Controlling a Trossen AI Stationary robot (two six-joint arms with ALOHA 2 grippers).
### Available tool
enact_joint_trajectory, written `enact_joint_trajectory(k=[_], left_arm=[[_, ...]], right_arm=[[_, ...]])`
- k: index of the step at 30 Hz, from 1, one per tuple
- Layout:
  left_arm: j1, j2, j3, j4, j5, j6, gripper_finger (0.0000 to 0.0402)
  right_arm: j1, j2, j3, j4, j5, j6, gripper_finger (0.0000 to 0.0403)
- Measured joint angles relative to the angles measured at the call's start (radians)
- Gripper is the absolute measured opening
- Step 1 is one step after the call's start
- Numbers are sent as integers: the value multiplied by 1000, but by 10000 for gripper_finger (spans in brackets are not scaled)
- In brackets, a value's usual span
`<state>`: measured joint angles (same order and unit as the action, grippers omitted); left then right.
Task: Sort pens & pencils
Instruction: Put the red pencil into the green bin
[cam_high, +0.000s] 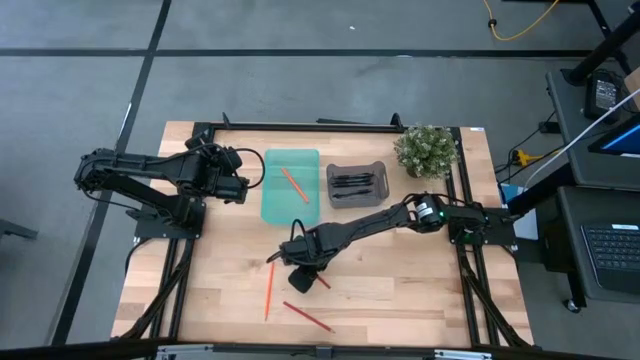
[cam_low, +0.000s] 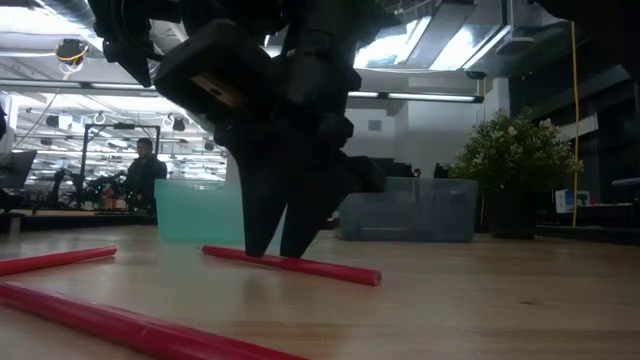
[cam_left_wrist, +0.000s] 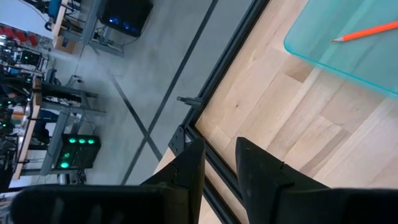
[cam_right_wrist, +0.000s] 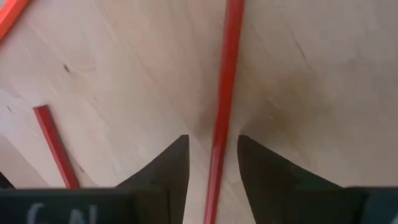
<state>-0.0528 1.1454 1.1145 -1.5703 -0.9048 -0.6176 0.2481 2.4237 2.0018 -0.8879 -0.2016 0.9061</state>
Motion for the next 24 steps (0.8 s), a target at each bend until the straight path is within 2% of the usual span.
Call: enact_joint_trajectory(k=[11, 24], left_arm=[[0, 0, 0, 0, 2, -2, 85], [0, 0, 0, 1, 2, -2, 85]], right_arm=[[2, 13, -62, 25, 21, 80, 135], [-7, 13, -59, -27, 11, 81, 134]])
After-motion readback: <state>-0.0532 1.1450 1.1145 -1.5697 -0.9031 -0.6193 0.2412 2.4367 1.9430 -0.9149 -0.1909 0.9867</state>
